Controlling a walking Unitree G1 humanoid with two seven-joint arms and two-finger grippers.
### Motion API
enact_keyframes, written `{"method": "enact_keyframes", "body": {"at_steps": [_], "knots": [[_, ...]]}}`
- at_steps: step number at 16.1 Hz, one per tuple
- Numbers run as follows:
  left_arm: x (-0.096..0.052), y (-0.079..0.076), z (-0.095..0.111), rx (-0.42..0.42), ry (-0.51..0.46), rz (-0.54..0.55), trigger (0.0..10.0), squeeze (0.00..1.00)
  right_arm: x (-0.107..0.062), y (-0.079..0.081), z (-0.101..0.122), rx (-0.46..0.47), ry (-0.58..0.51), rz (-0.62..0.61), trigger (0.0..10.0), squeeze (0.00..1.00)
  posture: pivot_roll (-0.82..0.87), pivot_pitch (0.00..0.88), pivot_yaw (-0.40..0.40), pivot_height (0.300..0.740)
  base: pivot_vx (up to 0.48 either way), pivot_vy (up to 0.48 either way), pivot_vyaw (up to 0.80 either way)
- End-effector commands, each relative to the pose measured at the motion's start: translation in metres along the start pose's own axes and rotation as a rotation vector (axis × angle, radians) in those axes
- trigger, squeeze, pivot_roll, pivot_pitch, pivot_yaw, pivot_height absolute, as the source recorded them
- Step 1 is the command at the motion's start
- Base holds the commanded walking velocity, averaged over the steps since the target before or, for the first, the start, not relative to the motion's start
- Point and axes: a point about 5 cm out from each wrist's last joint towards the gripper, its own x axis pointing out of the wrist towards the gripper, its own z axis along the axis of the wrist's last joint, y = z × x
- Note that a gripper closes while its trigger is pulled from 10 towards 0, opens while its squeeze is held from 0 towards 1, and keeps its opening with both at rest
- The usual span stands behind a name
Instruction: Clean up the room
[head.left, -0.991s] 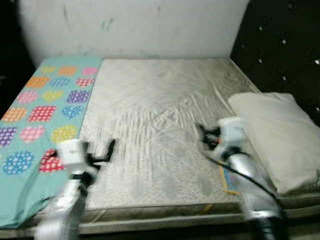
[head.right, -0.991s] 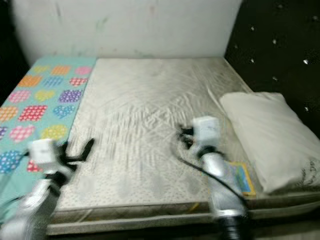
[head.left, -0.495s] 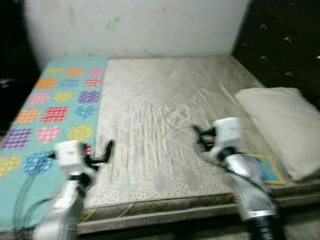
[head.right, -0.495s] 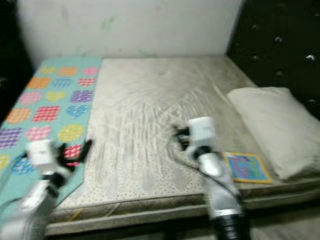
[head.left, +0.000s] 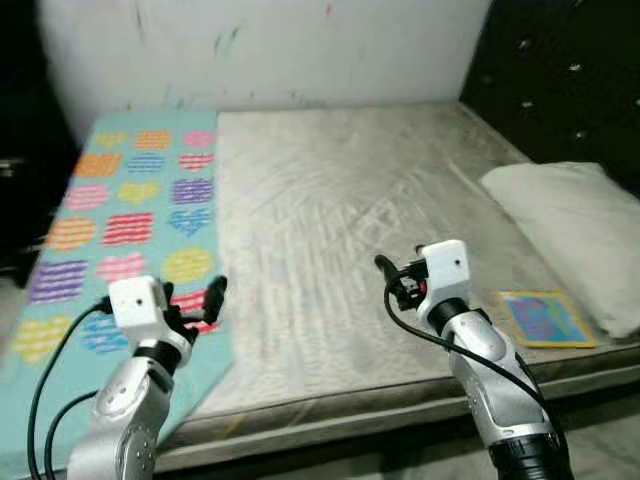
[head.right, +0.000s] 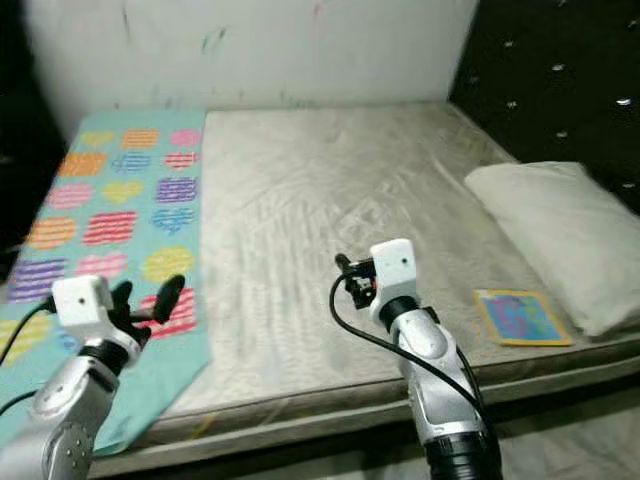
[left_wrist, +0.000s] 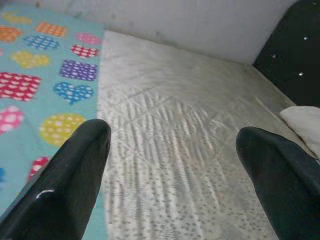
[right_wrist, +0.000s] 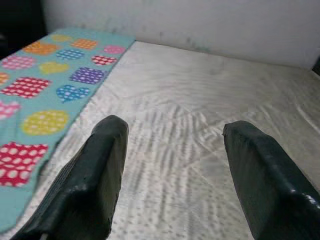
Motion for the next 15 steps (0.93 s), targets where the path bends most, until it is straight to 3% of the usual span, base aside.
{"method": "enact_keyframes", "body": {"at_steps": [1, 7, 11, 15], "knots": [[0.0017, -0.0078, -0.0016, 0.000, 0.005, -0.019, 10.0, 0.00, -0.0030, -0.0110, 0.0024, -0.023, -0.008, -0.031, 10.0, 0.00, -0.16, 0.000, -0.011, 0.740, 0.000, 0.480, 0.00], [0.0023, -0.0075, -0.0009, -0.001, 0.005, -0.010, 10.0, 0.00, -0.0031, -0.0105, 0.0016, -0.028, -0.005, -0.030, 10.0, 0.00, -0.16, 0.000, -0.012, 0.740, 0.000, 0.480, 0.39], [0.0032, -0.0072, 0.0001, 0.001, -0.004, -0.008, 10.0, 0.00, -0.0028, -0.0106, 0.0014, -0.024, -0.003, -0.034, 10.0, 0.00, -0.16, 0.000, -0.010, 0.740, 0.000, 0.480, 0.00], [0.0033, -0.0099, 0.0026, 0.007, -0.022, -0.034, 10.0, 0.00, -0.0031, -0.0101, 0.0008, -0.027, -0.001, -0.032, 10.0, 0.00, -0.16, 0.000, -0.010, 0.740, 0.000, 0.000, 0.00]]}}
